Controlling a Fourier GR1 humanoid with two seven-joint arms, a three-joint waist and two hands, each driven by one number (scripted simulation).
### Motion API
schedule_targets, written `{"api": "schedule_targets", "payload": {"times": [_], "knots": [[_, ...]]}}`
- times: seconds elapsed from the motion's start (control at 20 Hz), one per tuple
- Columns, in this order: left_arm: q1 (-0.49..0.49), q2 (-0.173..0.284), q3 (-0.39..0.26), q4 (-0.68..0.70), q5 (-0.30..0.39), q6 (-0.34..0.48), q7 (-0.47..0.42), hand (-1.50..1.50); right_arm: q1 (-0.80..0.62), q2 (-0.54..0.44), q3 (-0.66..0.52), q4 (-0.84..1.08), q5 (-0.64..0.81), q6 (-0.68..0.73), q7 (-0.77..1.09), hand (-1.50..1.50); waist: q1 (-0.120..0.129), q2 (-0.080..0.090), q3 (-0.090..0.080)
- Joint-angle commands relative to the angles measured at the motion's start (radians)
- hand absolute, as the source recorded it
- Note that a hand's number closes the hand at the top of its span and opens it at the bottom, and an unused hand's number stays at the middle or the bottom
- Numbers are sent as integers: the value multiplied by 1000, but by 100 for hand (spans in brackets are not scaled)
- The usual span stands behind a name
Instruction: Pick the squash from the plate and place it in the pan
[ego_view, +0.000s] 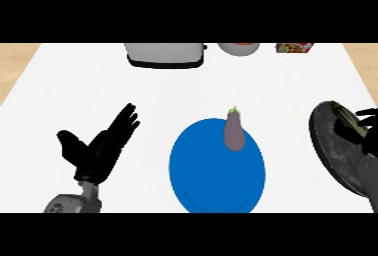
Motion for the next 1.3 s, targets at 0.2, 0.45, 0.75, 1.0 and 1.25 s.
{"api": "schedule_targets", "payload": {"times": [0.2,0.45,0.75,1.0,1.25], "knots": [[-3,12,24,15,17,-25,4,0,-81,40,-160,173,-224,64,-343,-150,-3,6,8],[-24,24,40,-3,17,-17,29,0,-60,59,-310,74,-434,137,-569,-150,-18,2,9],[17,-10,2,-48,-18,17,35,0,10,22,-413,121,-606,419,-663,-150,-23,-4,6],[35,-23,9,-10,-29,8,-14,0,139,-27,-426,128,-664,642,-767,-150,-31,-6,4],[65,30,54,-11,15,-62,-9,0,244,-65,-417,105,-708,838,-818,-150,-31,-6,4]]}}
